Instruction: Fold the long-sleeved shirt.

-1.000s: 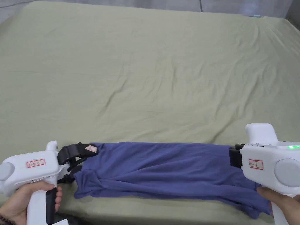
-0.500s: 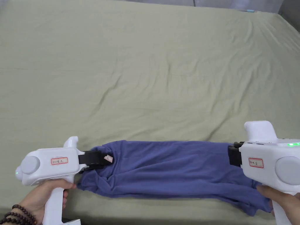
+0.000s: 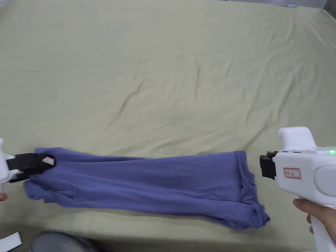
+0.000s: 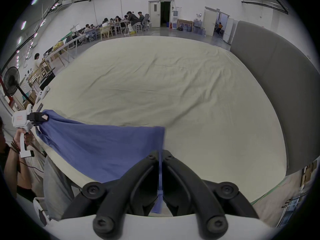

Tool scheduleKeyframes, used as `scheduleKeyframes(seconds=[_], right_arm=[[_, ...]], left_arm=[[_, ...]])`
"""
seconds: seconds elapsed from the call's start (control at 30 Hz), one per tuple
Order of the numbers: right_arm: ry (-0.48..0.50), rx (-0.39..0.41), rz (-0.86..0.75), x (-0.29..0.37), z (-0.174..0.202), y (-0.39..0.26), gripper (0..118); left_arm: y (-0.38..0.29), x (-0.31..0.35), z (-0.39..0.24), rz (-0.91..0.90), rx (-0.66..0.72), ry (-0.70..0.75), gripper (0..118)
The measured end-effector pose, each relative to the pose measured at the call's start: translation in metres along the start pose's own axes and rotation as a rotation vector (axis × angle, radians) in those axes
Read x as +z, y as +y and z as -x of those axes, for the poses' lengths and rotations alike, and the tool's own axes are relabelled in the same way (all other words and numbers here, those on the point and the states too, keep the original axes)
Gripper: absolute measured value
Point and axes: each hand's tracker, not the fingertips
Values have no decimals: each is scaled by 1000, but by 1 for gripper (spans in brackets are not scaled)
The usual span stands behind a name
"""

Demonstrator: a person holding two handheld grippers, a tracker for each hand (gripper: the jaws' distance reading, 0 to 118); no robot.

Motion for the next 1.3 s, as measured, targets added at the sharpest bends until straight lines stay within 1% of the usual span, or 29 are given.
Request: scheduleKeyframes(seconds=[0.03, 0.1, 0.13, 0.17, 0.2, 0.23, 0.27, 0.3, 0.33, 0.43, 0.47, 0.53, 0.63, 0.73, 0.77, 0.87, 0.9, 0.93, 0.97, 1.0, 1.03, 1.07, 1.1, 1.2, 1.23, 1.27, 1.3], right_arm=[[9, 4, 0, -1, 2, 0, 5], [23, 5, 3, -5, 5, 1, 5], [27, 6, 6, -7, 7, 1, 5], [30, 7, 8, -9, 9, 1, 5], [34, 8, 10, -10, 10, 1, 5], [37, 8, 11, -11, 10, 1, 5], [39, 7, 13, -11, 10, 1, 5], [43, 9, 14, -11, 10, 0, 5], [47, 11, 12, -10, 10, 0, 5], [46, 12, 10, -7, 5, -1, 5], [45, 10, 7, -5, 2, -2, 5], [39, -2, 1, -2, -6, -5, 5], [18, -40, -4, 5, -22, -12, 5], [-2, -80, -7, 12, -41, -21, 5], [-12, -93, -6, 14, -48, -24, 5], [-39, -124, -3, 19, -66, -32, 5], [-48, -131, -2, 21, -71, -35, 5], [-54, -136, -2, 24, -75, -37, 5], [-59, -143, -3, 26, -80, -39, 5], [-62, -149, -4, 27, -83, -42, 5], [-63, -155, -3, 27, -86, -43, 5], [-66, -160, -1, 26, -87, -43, 5], [-68, -162, 1, 25, -88, -44, 5], [-63, -165, 5, 19, -87, -45, 5], [-57, -165, 5, 18, -85, -45, 5], [-51, -164, 5, 16, -83, -44, 5], [-44, -162, 4, 14, -80, -44, 5]], left_arm=[[1, 7, 2, 33, 11, -26, 3], [2, 14, -4, 30, -2, -48, 3], [1, 15, -12, 49, 7, -131, 3], [0, 16, -22, 14, 8, -158, 3], [-1, 15, -37, 16, 32, -206, 3], [-4, 12, -56, 44, 50, -296, 3], [-8, 8, -77, 53, 22, -361, 3], [-9, 5, -97, 61, -32, -381, 3], [-12, 0, -120, 77, -57, -413, 3], [-26, -28, -189, 142, -80, -546, 3], [-31, -39, -211, 177, -102, -565, 3], [-44, -64, -251, 224, -171, -592, 3], [-75, -119, -296, 318, -177, -593, 3], [-111, -176, -324, 411, -160, -499, 3], [-123, -194, -331, 440, -184, -477, 3], [-150, -238, -338, 507, -180, -412, 3], [-155, -246, -337, 522, -175, -364, 4], [-158, -250, -335, 521, -164, -336, 9], [-160, -252, -334, 523, -144, -345, 47], [-157, -250, -331, 541, -118, -367, 93], [-155, -244, -331, 563, -87, -413, 118], [-150, -234, -333, 580, -77, -483, 118], [-134, -212, -337, 513, -90, -473, 118], [-101, -155, -332, 410, -173, -514, 118], [-108, -125, -338, 345, -185, -514, 118], [-102, -103, -332, 252, -205, -518, 112], [-99, -81, -323, 163, -255, -499, 83]])
